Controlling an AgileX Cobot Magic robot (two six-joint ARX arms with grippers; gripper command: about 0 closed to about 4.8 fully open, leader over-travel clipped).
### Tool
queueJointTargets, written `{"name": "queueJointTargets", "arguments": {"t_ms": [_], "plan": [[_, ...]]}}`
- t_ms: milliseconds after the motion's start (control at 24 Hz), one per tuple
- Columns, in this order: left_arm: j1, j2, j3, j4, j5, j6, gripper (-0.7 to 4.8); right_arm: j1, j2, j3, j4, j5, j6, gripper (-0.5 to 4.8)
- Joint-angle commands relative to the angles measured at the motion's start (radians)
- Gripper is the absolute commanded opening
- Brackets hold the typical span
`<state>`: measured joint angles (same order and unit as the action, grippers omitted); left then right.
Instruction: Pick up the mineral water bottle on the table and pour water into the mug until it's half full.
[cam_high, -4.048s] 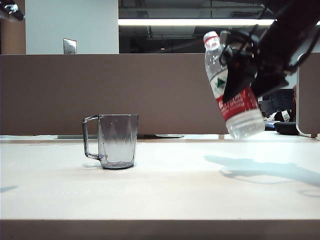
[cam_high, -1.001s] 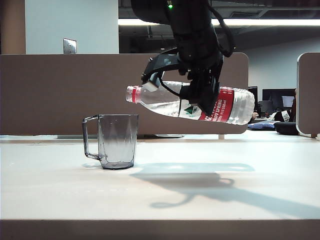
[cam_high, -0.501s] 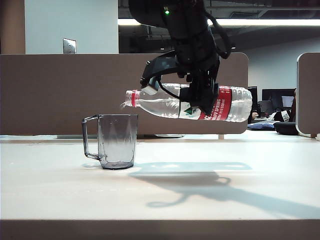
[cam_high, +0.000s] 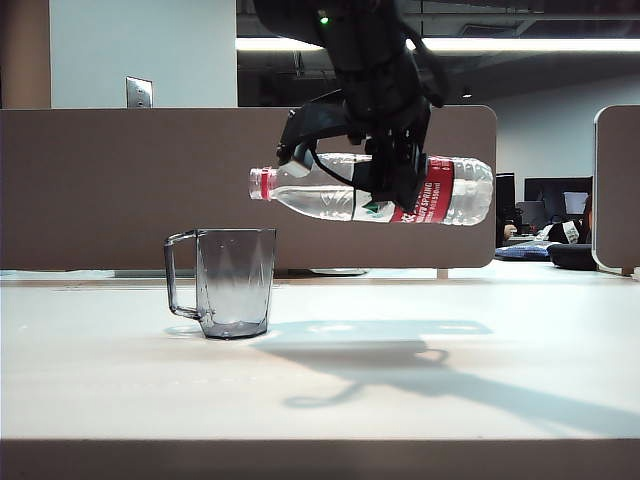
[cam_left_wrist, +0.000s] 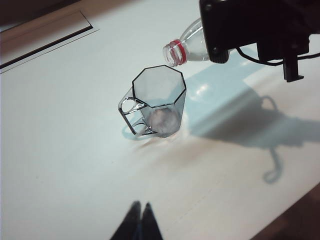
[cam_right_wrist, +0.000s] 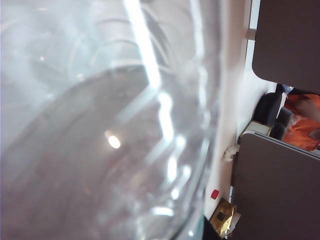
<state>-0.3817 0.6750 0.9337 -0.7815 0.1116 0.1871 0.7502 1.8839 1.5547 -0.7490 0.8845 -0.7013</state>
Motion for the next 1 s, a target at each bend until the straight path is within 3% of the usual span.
{"name": "queueJointTargets", "arguments": {"t_ms": [42, 1001], "plan": [[0.0, -0.002, 0.005, 0.004, -0.003, 0.008, -0.05, 0.003, -0.003, 0.018, 0.021, 0.034, -0.018, 2.42], [-0.026, -0.002, 0.005, 0.003, -0.014, 0.022, -0.05, 0.002, 0.003, 0.022, 0.016, 0.081, -0.092, 2.42]]}}
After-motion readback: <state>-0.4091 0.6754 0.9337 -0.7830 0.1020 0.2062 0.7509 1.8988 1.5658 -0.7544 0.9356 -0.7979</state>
